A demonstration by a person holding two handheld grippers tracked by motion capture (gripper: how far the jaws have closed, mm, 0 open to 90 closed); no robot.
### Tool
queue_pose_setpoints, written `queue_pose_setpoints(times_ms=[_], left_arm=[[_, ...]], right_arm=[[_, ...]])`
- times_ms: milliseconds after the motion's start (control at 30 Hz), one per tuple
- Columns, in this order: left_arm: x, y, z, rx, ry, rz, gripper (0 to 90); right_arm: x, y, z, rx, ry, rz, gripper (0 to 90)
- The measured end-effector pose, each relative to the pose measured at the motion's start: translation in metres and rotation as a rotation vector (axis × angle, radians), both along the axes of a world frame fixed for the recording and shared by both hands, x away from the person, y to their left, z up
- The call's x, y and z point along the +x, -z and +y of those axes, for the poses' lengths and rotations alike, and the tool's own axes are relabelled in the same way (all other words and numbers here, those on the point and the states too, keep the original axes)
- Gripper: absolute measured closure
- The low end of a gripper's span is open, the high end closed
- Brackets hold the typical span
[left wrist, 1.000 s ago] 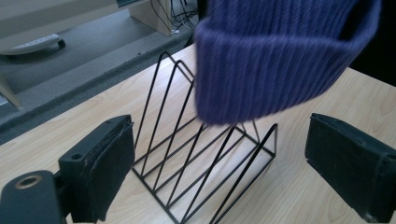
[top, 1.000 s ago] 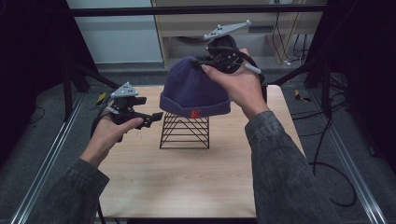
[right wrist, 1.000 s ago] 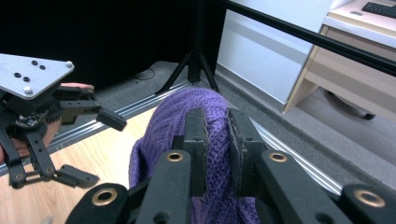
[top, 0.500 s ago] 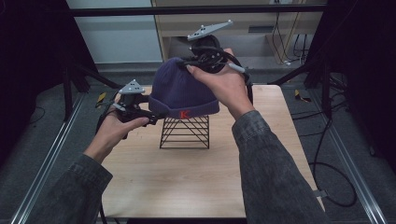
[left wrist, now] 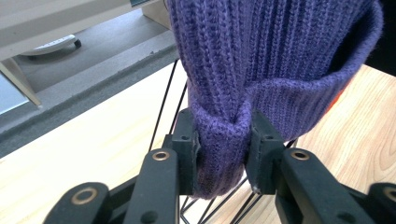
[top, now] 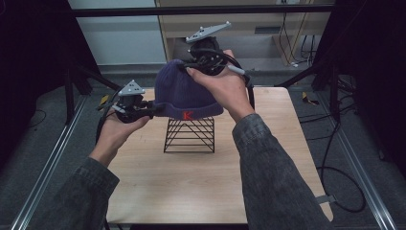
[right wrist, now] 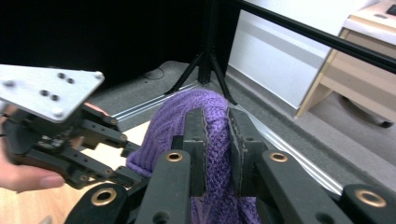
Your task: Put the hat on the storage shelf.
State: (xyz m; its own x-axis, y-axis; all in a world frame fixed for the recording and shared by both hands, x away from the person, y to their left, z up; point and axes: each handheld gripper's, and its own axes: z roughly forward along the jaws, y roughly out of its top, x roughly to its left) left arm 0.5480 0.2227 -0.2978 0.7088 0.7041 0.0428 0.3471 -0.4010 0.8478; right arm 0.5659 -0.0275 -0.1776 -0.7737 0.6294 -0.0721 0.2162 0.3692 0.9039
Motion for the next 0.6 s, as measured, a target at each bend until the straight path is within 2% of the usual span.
queue_pose_setpoints(times_ms=[133, 200, 433, 600], left_arm=[[0.0, 0.001, 0.001, 0.015, -0.018, 0.007, 68.5], [0.001, 0.0, 0.0, -0.01, -0.034, -0.002, 68.6], [0.004, -0.006, 0.001, -0.04, -0.068, -0.038, 68.5], [0.005, -0.002, 0.0, -0.032, -0.068, -0.029, 68.4]], right_arm=[[0.004, 0.005, -0.001, -0.009, 0.012, 0.01, 78.7], [0.005, 0.007, 0.0, -0.005, 0.014, 0.009, 78.7], [0.01, 0.004, -0.003, 0.031, 0.037, 0.0, 78.5], [0.013, 0.01, -0.006, 0.027, 0.043, 0.014, 78.4]])
